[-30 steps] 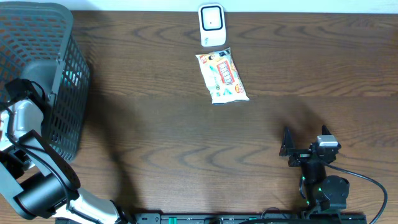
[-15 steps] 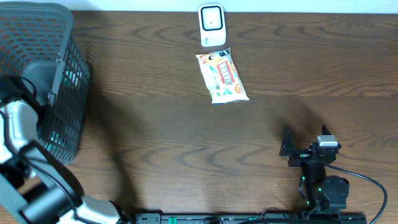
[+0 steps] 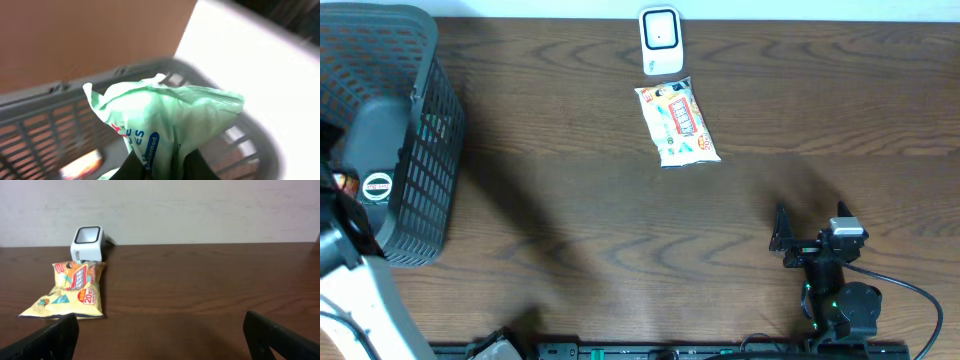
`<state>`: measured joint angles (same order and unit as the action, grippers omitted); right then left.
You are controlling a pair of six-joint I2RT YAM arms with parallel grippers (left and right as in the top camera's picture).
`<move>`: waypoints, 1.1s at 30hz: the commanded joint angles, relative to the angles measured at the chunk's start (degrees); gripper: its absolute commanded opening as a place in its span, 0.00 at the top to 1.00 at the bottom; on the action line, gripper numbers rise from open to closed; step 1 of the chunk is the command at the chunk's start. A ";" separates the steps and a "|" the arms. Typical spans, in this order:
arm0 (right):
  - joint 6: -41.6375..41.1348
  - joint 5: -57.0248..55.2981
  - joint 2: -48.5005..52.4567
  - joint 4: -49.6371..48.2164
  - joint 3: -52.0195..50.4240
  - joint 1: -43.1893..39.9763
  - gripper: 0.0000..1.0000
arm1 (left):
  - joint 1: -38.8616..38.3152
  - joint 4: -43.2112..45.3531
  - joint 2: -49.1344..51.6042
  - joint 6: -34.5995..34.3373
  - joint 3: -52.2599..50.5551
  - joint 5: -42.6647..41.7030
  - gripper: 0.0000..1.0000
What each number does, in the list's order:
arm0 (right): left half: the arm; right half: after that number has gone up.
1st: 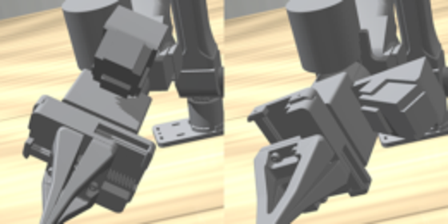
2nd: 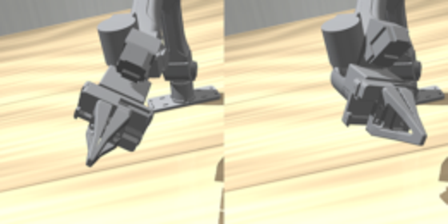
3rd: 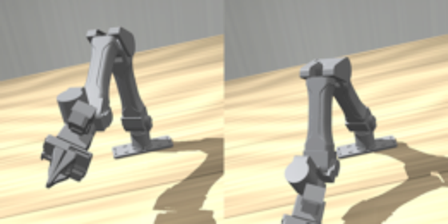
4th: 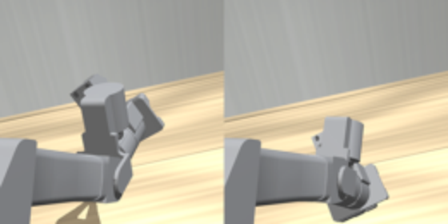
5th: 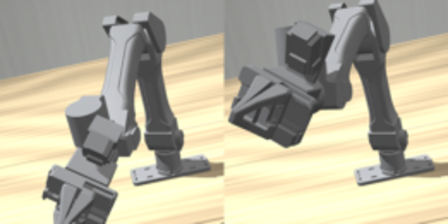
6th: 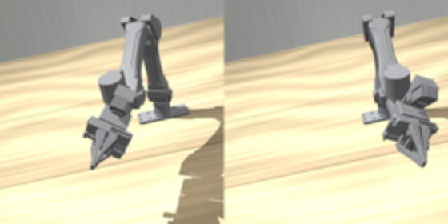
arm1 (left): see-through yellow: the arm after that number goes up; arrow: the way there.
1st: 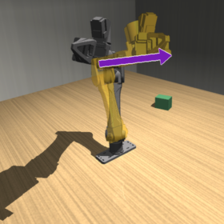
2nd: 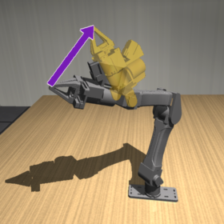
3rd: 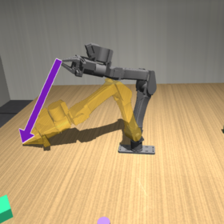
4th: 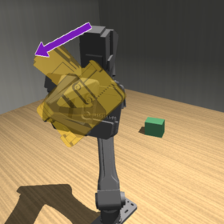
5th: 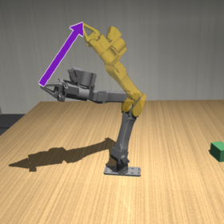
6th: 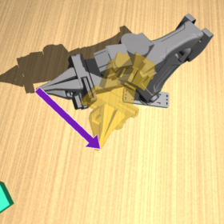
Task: Scan the item barcode
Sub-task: 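Grasp the mint-green wrapped pack and lift it out of the basket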
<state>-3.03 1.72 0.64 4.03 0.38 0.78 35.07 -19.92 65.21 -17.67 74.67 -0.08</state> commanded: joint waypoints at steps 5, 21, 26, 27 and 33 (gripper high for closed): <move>-0.76 0.35 -0.26 0.24 -0.07 0.50 0.01 | -12.37 4.04 -3.06 -1.75 0.59 -1.03 0.93; -0.79 0.35 -0.26 0.24 -0.07 0.50 0.01 | -27.02 11.32 -7.50 7.15 0.59 -16.48 0.93; -0.76 0.35 -0.26 0.24 -0.07 0.50 0.01 | -32.65 9.84 -6.67 7.21 0.59 -22.21 0.93; -0.76 0.35 -0.26 0.24 -0.07 0.50 0.01 | -33.75 9.16 -6.40 7.67 0.59 -22.23 0.92; -0.79 0.35 -0.26 0.24 -0.07 0.50 0.01 | -36.54 1.46 -4.31 12.76 0.59 -22.21 0.93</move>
<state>-3.03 1.72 0.64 4.03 0.38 0.78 -0.97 -16.73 59.83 -8.47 74.65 -20.69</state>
